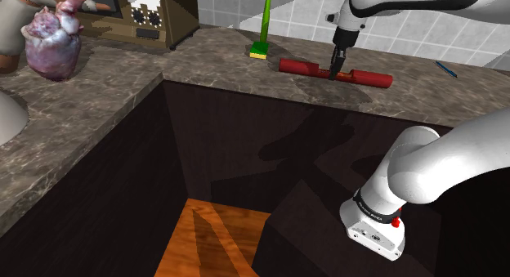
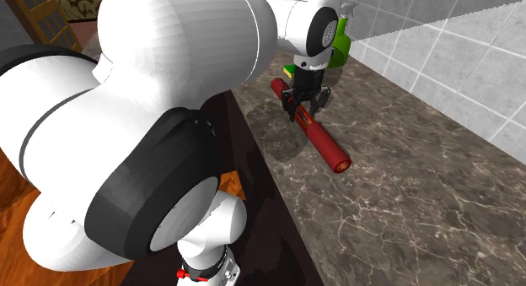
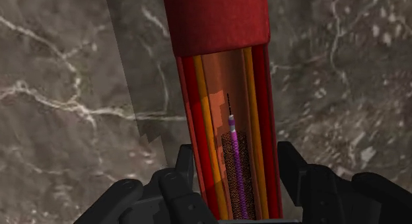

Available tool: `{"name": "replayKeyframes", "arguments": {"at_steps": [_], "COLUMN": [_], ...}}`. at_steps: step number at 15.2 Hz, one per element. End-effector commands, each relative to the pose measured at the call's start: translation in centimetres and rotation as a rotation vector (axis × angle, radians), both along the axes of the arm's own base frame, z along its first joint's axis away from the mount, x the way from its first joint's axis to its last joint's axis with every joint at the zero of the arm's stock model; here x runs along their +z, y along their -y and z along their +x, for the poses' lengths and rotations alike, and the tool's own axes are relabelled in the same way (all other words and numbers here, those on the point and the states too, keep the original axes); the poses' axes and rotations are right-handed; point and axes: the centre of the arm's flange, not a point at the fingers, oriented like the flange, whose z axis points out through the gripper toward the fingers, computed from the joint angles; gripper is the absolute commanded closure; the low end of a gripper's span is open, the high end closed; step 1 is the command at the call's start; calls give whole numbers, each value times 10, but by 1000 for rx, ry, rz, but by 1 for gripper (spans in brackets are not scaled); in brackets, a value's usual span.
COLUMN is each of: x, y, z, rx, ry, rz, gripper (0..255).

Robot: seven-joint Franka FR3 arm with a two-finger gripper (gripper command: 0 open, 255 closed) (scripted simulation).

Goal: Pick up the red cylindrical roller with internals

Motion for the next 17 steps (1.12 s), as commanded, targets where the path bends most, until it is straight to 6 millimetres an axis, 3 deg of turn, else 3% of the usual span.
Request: {"name": "replayKeyframes", "arguments": {"at_steps": [1, 15, 17], "x": [4, 78, 79], "y": [1, 1, 1], "z": [0, 0, 0], "rx": [-1, -1, -1], "ry": [-2, -2, -2], "rz": [1, 1, 1], "gripper": [255, 255, 255]}}
